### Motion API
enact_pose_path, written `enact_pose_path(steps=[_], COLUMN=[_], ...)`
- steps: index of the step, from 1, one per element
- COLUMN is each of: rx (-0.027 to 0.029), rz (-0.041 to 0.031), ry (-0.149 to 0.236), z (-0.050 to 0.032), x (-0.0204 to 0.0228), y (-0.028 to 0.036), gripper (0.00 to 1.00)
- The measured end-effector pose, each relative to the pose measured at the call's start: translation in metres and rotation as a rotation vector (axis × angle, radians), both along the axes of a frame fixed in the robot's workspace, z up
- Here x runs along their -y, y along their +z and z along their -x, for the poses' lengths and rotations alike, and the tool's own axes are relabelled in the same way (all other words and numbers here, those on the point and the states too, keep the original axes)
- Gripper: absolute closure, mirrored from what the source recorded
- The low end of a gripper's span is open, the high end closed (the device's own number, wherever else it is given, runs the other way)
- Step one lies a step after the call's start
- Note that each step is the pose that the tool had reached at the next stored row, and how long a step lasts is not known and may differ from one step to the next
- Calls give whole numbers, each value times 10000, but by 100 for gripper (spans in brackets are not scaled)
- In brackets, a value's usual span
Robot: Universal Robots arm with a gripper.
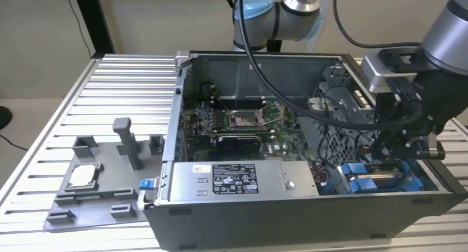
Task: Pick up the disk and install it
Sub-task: 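Insert the second disk wire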
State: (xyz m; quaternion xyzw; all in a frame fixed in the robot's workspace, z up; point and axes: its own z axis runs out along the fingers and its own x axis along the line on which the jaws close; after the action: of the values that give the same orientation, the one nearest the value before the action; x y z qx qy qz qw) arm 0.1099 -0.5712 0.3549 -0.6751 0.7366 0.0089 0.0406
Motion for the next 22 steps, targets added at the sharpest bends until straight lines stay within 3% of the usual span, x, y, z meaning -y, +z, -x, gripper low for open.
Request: enact_pose_path(steps=[3, 8, 17, 22], rx=[16, 159, 177, 273], rz=[-4, 0, -2, 3], ry=[144, 274, 367, 393], z=[18, 26, 27, 27], x=[0, 0, 13, 22], y=[-16, -59, -82, -90], gripper=[100, 100, 100, 100])
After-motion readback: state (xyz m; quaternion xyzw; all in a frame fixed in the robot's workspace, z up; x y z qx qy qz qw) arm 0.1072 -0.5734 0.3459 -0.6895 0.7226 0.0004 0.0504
